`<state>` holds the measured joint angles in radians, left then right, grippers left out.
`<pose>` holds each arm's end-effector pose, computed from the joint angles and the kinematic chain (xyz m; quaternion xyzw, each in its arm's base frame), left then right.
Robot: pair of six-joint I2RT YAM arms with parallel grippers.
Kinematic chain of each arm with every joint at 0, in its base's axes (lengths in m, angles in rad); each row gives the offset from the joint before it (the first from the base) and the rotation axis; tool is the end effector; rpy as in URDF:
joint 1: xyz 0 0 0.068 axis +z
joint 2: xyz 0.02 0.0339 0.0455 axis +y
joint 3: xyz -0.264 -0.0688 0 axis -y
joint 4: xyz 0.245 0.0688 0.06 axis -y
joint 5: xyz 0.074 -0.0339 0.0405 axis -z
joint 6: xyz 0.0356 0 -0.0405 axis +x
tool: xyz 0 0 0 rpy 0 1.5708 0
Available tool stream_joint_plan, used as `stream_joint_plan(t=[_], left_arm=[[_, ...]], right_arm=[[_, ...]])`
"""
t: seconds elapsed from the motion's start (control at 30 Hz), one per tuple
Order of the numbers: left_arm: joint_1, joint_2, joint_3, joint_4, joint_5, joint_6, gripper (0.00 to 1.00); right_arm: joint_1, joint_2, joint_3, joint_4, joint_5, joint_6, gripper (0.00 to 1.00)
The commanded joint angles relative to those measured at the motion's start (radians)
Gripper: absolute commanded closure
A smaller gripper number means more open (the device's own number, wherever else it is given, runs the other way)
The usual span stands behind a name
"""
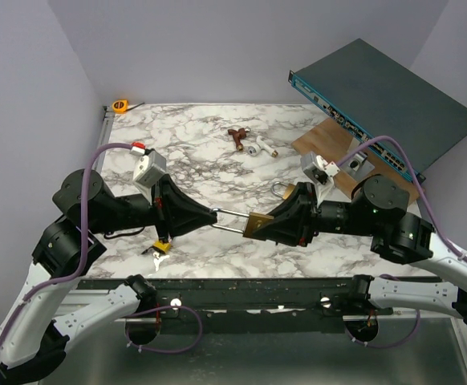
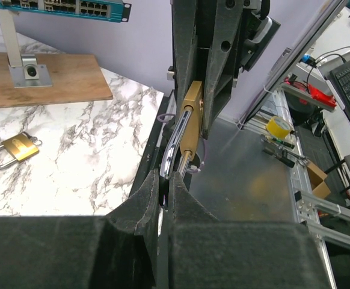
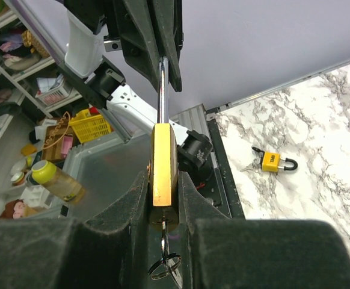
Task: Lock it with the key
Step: Lock the lock.
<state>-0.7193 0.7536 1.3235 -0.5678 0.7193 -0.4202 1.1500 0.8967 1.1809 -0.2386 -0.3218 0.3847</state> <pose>0.0614 -0.0850 0.4771 0.3449 0.6167 -0.5667 0.4238 0.0638 0.1700 0.4510 -0.3621 0.5893 0.5751 0.4369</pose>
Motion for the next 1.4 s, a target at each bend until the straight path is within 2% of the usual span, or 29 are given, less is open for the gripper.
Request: stream_joint_plan(t=[0.0,0.3,0.57,0.87,1.13,1.37], left_arm=[[-0.024,0.036,-0.049,0.032,0.028,-0.024,1.00],[-0.044,0.043,-0.079,0.047,0.023,-0.032,1.00],[-0.049,0.038,-0.183,0.100,-0.014,-0.048,1.00],[-0.049,0.029,-0.233,0.200,0.027,-0.126,1.00],[-0.066,-0.005,-0.269,0.326,0.157,-0.184,1.00],[-0.088,-0.007,-0.249,0.325,0.159,-0.189,1.00]], right_arm=[[0.003,0.058,0.008,0.156,0.089,0.018,0.99],[0.003,0.063,0.006,0.150,0.155,0.013,0.99],[0.003,0.127,0.025,0.155,0.268,0.046,0.99],[0.002,0.124,0.011,0.188,0.298,0.040,0.99],[0.003,0.117,0.005,0.195,0.297,0.035,0.99],[0.003,0.120,0.011,0.203,0.295,0.036,0.99]])
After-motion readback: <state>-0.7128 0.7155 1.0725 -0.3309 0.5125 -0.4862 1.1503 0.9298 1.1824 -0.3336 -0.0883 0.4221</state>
